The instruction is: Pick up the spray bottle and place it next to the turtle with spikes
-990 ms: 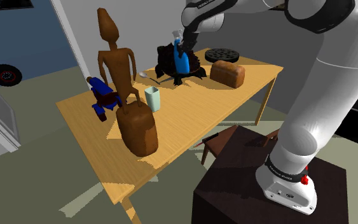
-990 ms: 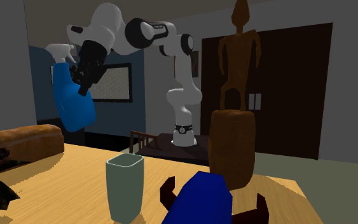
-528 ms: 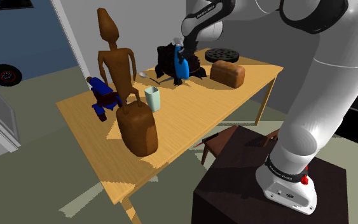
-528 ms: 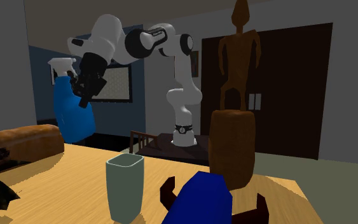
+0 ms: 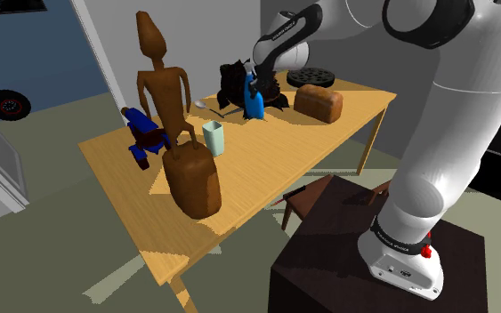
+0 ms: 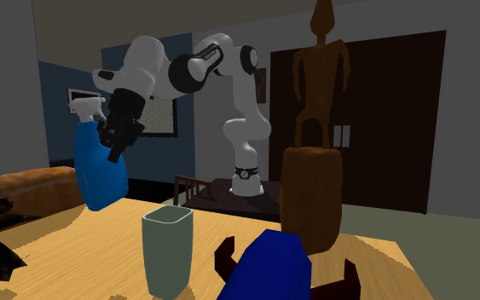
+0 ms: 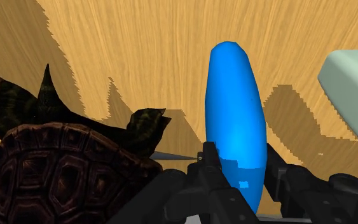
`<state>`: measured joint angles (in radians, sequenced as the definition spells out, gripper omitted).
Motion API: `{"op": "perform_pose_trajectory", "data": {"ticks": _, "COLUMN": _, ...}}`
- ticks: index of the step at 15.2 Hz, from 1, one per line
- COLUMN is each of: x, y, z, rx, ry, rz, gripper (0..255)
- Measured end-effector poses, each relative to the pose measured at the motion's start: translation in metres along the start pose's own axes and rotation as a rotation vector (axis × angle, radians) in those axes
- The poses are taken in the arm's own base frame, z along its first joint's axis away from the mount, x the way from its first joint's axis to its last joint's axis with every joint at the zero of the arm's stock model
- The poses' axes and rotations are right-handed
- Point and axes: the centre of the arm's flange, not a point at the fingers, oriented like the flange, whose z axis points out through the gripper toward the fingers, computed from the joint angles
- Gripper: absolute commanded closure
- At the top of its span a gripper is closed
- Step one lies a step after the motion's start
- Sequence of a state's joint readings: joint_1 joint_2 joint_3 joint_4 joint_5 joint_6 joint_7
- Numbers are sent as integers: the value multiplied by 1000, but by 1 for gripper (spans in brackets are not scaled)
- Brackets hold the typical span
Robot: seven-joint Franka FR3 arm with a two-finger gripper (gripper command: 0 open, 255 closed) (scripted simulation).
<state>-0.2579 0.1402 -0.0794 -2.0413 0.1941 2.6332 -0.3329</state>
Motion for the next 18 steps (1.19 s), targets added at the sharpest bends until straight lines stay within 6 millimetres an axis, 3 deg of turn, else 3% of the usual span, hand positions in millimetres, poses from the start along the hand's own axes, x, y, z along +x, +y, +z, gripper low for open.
{"op": "perform_pose_trajectory", "data": {"ticks": 18, "x": -42, "y": 0, "z": 84, "rx": 0, "ry": 0, "rz": 0, "gripper": 255}}
